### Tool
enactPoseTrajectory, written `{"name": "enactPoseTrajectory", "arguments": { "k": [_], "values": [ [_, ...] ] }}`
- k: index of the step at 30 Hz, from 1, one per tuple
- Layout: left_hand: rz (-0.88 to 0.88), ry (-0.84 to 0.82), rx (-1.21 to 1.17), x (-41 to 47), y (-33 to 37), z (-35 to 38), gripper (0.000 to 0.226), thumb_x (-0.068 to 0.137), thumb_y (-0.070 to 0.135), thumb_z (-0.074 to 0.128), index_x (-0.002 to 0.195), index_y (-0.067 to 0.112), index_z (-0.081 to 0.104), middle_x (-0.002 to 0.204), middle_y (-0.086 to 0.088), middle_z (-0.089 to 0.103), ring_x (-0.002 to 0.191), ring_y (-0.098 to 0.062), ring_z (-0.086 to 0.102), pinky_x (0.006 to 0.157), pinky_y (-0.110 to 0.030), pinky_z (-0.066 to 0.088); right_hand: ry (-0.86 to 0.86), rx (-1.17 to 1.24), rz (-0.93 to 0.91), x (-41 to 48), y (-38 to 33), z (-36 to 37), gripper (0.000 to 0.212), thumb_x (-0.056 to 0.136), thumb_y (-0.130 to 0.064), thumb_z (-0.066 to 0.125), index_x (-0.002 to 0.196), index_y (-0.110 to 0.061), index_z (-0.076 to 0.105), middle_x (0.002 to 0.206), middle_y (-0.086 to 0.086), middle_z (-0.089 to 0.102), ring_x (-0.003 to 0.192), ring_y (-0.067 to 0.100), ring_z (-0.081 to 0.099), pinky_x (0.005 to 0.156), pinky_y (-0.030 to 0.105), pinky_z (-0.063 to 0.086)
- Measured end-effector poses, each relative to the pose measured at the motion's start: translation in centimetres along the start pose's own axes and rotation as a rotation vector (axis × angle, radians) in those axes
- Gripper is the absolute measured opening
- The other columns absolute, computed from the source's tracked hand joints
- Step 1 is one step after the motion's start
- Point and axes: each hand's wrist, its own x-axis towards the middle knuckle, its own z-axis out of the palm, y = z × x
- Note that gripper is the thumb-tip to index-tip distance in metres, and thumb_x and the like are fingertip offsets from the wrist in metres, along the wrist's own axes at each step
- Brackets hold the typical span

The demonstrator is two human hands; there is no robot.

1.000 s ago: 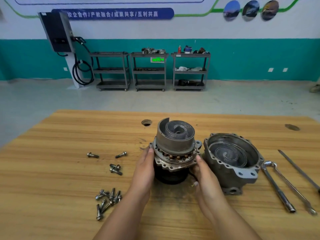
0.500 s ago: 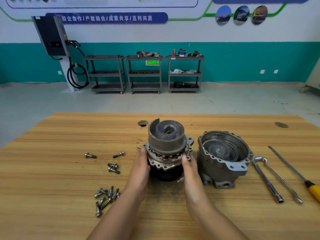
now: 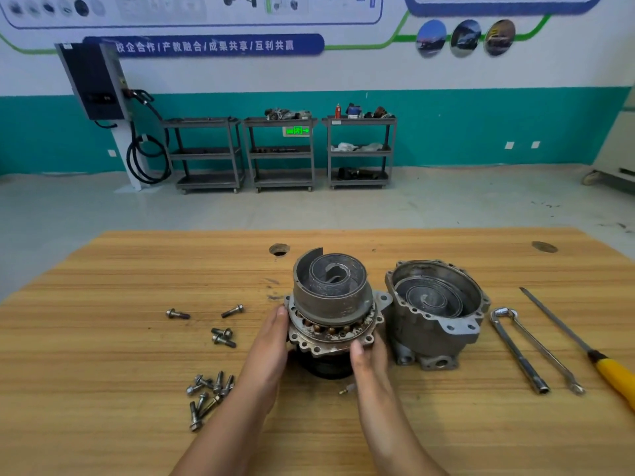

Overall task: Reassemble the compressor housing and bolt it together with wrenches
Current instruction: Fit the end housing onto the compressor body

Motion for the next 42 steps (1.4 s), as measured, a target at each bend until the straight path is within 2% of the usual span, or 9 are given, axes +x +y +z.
{"name": "enactPoseTrajectory", "arguments": {
  "k": [9, 14, 17, 20, 22, 27, 31, 36, 42],
  "values": [
    [0.02, -0.04, 0.046, -2.7, 0.2, -0.8, 0.036, 0.102, 0.039, 0.03, 0.124, 0.03, 0.057, 0.126, 0.008, 0.061, 0.122, -0.012, 0.051, 0.109, -0.045, 0.036, 0.032, -0.003, -0.054, -3.5, 0.4, 0.4, 0.061, 0.076, -0.057, 0.043, 0.13, -0.047, 0.019, 0.122, -0.045, 0.021, 0.117, -0.019, 0.03, 0.105, 0.02, 0.027],
    [0.01, -0.084, 0.06, -4.0, -0.1, -0.7, 0.038, 0.101, 0.043, 0.029, 0.127, 0.035, 0.055, 0.13, 0.011, 0.058, 0.125, -0.01, 0.048, 0.11, -0.046, 0.034, 0.067, 0.034, 0.002, -5.4, 0.6, 0.0, 0.056, 0.075, -0.049, 0.044, 0.127, -0.047, 0.022, 0.115, -0.04, 0.031, 0.086, -0.033, 0.04, 0.07, -0.001, 0.038],
    [0.01, -0.027, 0.094, -4.5, -0.6, -0.4, 0.045, 0.099, 0.049, 0.028, 0.136, 0.034, 0.048, 0.141, 0.009, 0.049, 0.134, -0.013, 0.039, 0.113, -0.046, 0.03, 0.069, 0.01, 0.019, -5.9, 0.7, -0.6, 0.063, 0.064, -0.057, 0.043, 0.124, -0.053, 0.023, 0.12, -0.038, 0.034, 0.1, -0.022, 0.041, 0.082, 0.007, 0.033],
    [-0.01, 0.029, 0.124, -4.7, -0.9, -0.3, 0.05, 0.098, 0.052, 0.028, 0.141, 0.032, 0.041, 0.146, 0.01, 0.043, 0.137, -0.013, 0.034, 0.114, -0.045, 0.027, 0.096, 0.005, 0.059, -5.6, 0.8, -1.9, 0.04, 0.066, -0.061, 0.04, 0.105, -0.056, 0.039, 0.109, -0.038, 0.041, 0.098, -0.013, 0.042, 0.086, 0.014, 0.033],
    [-0.017, 0.047, 0.13, -4.9, -0.8, -0.2, 0.052, 0.097, 0.053, 0.028, 0.143, 0.031, 0.039, 0.148, 0.01, 0.04, 0.138, -0.012, 0.032, 0.115, -0.045, 0.025, 0.145, 0.016, 0.098, -5.0, 0.6, -3.0, 0.026, 0.078, -0.053, 0.04, 0.101, -0.044, 0.051, 0.117, -0.02, 0.053, 0.109, 0.007, 0.049, 0.097, 0.032, 0.036],
    [-0.016, 0.074, 0.148, -5.1, -0.6, 0.0, 0.054, 0.096, 0.054, 0.029, 0.143, 0.031, 0.038, 0.149, 0.012, 0.038, 0.138, -0.009, 0.03, 0.117, -0.043, 0.023, 0.365, 0.163, 0.117, -2.6, 0.3, -6.7, 0.014, 0.097, -0.024, 0.042, 0.098, -0.015, 0.053, 0.106, 0.012, 0.066, 0.09, 0.028, 0.064, 0.073, 0.036, 0.045],
    [-0.023, 0.073, 0.154, -4.9, -0.5, 0.0, 0.054, 0.096, 0.054, 0.028, 0.143, 0.032, 0.038, 0.149, 0.013, 0.038, 0.138, -0.009, 0.029, 0.117, -0.043, 0.022, 0.399, 0.284, 0.16, -0.6, -0.1, -9.6, 0.042, 0.095, -0.032, 0.048, 0.13, -0.012, 0.038, 0.107, 0.016, 0.067, 0.088, 0.032, 0.067, 0.075, 0.039, 0.047],
    [-0.054, 0.059, 0.165, -4.6, -0.6, -0.3, 0.058, 0.092, 0.06, 0.025, 0.143, 0.033, 0.038, 0.148, 0.012, 0.038, 0.138, -0.009, 0.03, 0.117, -0.042, 0.021, 0.203, 0.269, 0.365, 1.4, -1.8, -11.2, 0.055, 0.073, -0.063, 0.05, 0.12, -0.037, 0.037, 0.101, 0.018, 0.071, 0.086, 0.039, 0.069, 0.072, 0.042, 0.051],
    [-0.063, 0.069, 0.176, -4.8, -0.3, -0.4, 0.078, 0.076, 0.073, 0.025, 0.143, 0.034, 0.038, 0.148, 0.013, 0.038, 0.134, -0.005, 0.03, 0.116, -0.034, 0.019, 0.074, 0.179, 0.522, 3.5, -3.1, -13.0, 0.079, 0.067, -0.07, 0.049, 0.132, -0.025, 0.043, 0.097, 0.021, 0.071, 0.082, 0.041, 0.069, 0.063, 0.038, 0.052]
  ]
}}
